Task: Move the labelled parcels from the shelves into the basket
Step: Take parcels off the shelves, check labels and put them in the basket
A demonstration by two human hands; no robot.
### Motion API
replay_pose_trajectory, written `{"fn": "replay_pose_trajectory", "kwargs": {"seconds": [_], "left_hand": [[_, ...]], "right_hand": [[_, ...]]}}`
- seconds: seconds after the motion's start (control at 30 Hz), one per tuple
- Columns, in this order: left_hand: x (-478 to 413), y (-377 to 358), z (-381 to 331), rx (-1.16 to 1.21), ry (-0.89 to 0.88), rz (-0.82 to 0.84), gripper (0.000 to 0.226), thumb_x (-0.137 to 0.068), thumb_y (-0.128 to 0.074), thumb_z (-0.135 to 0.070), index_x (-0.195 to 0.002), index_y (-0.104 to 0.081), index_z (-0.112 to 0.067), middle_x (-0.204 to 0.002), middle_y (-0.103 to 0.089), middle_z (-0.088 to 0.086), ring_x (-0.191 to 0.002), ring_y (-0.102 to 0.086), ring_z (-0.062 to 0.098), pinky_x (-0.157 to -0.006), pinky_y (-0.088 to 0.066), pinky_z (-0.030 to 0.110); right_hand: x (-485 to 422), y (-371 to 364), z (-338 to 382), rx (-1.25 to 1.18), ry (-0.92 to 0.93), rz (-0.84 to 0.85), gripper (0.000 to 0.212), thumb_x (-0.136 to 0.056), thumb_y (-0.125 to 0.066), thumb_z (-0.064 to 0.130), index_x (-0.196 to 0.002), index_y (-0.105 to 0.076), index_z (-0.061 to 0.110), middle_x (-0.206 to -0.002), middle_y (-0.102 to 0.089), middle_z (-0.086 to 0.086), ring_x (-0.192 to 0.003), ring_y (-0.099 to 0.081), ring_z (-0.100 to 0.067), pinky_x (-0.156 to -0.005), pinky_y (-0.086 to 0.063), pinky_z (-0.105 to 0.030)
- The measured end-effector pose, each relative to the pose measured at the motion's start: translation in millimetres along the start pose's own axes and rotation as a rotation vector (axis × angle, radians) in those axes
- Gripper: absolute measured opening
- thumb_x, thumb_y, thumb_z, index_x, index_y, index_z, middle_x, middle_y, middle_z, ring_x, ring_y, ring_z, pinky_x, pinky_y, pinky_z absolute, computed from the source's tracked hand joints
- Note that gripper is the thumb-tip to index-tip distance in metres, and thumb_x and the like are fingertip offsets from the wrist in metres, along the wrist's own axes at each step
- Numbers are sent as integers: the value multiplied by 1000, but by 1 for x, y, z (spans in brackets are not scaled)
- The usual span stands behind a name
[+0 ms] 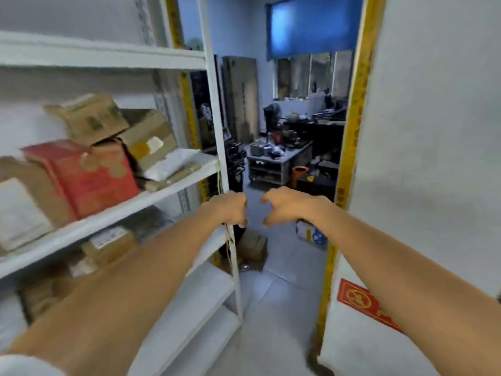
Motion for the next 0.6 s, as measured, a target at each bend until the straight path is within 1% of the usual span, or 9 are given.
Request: {"fn": "replay_pose_trajectory", "kwargs": {"seconds": [0.07,0.17,0.3,0.33,0.37,0.43,0.47,0.53,0.6], "left_hand": [[31,7,52,-5,105,-13,20,-85,-68,-26,-91,-65,-7,-93,-63,12,-80,-60,24,-68,-47,35],[80,14,121,15,291,-63,36,-83,-70,-28,-111,-65,-6,-112,-65,11,-93,-62,25,-77,-52,37],[148,12,180,27,527,-85,44,-83,-70,-29,-121,-60,-7,-122,-61,9,-106,-60,26,-88,-52,38],[164,11,191,32,579,-94,44,-85,-68,-29,-123,-60,-7,-124,-60,8,-110,-58,26,-90,-51,37],[181,11,200,38,630,-106,43,-86,-68,-30,-122,-60,-8,-124,-60,7,-111,-58,25,-90,-51,34],[210,9,216,61,726,-130,38,-85,-69,-29,-117,-62,-11,-119,-62,5,-105,-60,23,-86,-52,32],[223,7,222,63,773,-131,36,-84,-70,-29,-115,-63,-13,-115,-63,4,-101,-61,22,-85,-53,33],[246,1,230,49,846,-121,30,-84,-67,-28,-110,-64,-14,-105,-64,2,-88,-60,19,-75,-52,30],[267,-6,233,14,909,-95,23,-87,-64,-26,-106,-64,-13,-98,-65,3,-79,-58,17,-68,-50,27]], "right_hand": [[-16,2,51,14,119,19,40,-85,-70,37,-113,-59,10,-111,-59,-10,-106,-58,-32,-87,-52,-41],[-34,3,114,26,264,27,53,-86,-71,34,-126,-54,4,-122,-58,-14,-108,-58,-30,-92,-50,-42],[-40,3,189,64,453,27,64,-82,-73,39,-135,-48,12,-127,-53,-9,-109,-56,-27,-89,-51,-41],[-38,3,205,73,492,24,59,-81,-73,38,-129,-51,12,-122,-55,-10,-106,-58,-27,-86,-53,-40],[-37,3,221,78,526,18,47,-81,-73,35,-118,-55,13,-112,-58,-9,-97,-60,-25,-78,-54,-36],[-33,2,249,97,595,-10,25,-79,-73,30,-88,-53,16,-88,-57,-5,-73,-57,-19,-57,-46,-29],[-31,1,262,116,627,-20,26,-78,-73,29,-81,-50,18,-83,-55,-4,-68,-55,-19,-55,-45,-30],[-26,-4,287,125,702,-19,23,-77,-72,29,-89,-54,18,-89,-57,-4,-74,-59,-21,-63,-53,-36],[-20,-13,311,147,784,-5,35,-79,-68,30,-110,-58,16,-104,-60,-6,-89,-61,-24,-77,-56,-41]]}}
Point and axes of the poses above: each hand's wrist, its own x-axis away from the middle knuckle, its own y-axis out of the back of the hand, z = x × y, the point moved 10 cm from there along -x, towards the middle knuckle
